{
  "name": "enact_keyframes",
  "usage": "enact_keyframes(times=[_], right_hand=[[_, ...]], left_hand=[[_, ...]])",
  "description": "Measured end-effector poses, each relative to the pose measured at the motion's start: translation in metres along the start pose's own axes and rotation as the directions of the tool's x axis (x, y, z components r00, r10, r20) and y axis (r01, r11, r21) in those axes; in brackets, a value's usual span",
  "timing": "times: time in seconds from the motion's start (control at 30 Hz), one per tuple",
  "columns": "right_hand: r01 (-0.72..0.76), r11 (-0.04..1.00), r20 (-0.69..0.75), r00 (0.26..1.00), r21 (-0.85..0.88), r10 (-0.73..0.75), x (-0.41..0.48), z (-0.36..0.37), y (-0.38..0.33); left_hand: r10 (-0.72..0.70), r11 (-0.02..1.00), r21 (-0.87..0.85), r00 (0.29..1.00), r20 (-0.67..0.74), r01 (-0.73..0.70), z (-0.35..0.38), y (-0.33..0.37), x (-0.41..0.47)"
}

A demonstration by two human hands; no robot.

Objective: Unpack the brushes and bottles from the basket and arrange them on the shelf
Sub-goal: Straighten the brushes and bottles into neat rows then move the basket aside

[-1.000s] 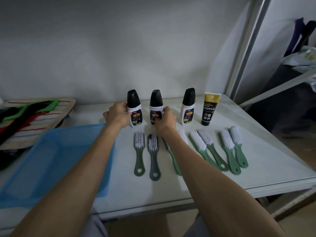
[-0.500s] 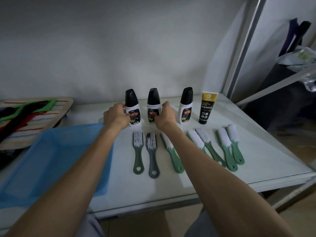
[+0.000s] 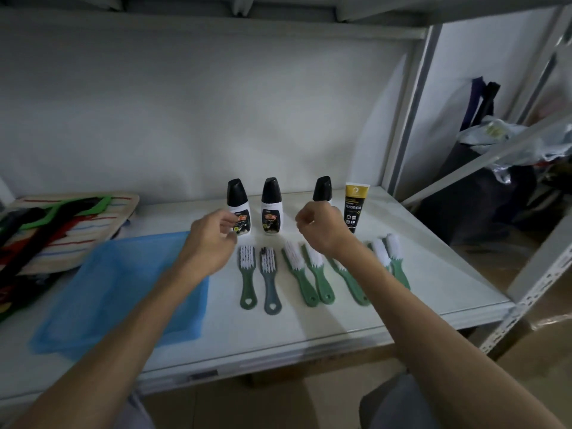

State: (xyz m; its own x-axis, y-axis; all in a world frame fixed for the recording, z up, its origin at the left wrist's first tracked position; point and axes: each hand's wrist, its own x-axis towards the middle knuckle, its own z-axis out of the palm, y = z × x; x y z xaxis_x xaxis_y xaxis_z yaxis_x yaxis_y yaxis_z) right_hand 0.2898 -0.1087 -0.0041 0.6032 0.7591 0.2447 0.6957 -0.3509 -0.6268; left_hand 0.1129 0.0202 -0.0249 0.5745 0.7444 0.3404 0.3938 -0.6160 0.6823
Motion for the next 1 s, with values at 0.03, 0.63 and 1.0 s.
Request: enact_keyframes(times=[0.03, 0.63, 1.0], right_hand=[[0.012, 1.000, 0.008, 1.000, -0.007, -0.012, -0.005, -0.006, 0.003], [-0.476, 0.869, 0.067, 0.871, -0.134, 0.487, -0.024, -0.088, 0.132], [-0.651, 0.739, 0.053, 0.743, -0.173, 0.667, -0.037, -0.083, 0.163]], left_hand=[[0.020, 0.999, -0.034, 0.999, 0.037, -0.019, 0.000, 0.004, -0.009], [0.206, 0.931, 0.160, 0.835, 0.511, -0.327, 0.060, 0.045, -0.072], [0.484, 0.805, 0.078, 0.729, 0.484, -0.587, 0.174, 0.115, -0.076]])
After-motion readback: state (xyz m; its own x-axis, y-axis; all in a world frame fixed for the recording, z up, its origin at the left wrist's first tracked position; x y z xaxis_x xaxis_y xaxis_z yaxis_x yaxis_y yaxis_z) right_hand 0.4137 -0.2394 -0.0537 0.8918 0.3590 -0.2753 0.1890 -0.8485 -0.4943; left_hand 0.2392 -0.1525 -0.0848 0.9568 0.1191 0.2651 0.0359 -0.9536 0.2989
